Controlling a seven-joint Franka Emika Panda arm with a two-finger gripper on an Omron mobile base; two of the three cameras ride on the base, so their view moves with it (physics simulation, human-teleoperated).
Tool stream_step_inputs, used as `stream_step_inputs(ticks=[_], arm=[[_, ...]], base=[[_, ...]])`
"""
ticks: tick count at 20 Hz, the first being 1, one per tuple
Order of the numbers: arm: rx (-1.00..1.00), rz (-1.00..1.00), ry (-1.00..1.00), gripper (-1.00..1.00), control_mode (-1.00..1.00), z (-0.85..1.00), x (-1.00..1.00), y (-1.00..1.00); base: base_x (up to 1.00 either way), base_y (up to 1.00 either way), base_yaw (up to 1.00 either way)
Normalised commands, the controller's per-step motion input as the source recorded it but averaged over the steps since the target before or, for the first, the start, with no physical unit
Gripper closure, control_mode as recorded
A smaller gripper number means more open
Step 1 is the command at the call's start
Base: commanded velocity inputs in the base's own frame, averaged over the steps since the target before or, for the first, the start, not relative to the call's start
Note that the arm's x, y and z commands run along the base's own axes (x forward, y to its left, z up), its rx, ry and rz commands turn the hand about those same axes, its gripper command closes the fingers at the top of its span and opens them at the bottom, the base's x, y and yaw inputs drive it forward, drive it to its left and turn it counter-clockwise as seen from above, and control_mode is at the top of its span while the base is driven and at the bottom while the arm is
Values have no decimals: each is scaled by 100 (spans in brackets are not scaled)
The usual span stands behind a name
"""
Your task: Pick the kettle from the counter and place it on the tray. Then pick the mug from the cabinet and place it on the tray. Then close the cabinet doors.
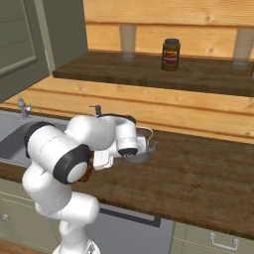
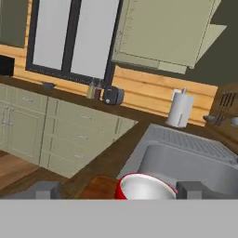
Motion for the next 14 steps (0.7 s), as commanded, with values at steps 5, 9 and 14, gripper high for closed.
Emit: stream_step_inputs(ticks=[5, 9, 14], arm=[[10, -18, 0, -100, -100, 67, -39, -52], [11, -21, 0, -100, -100, 44, -19, -72], [6, -20, 0, -100, -100, 27, -2, -78]], base=[[0, 0, 0], [0, 0, 0], [0, 0, 0]])
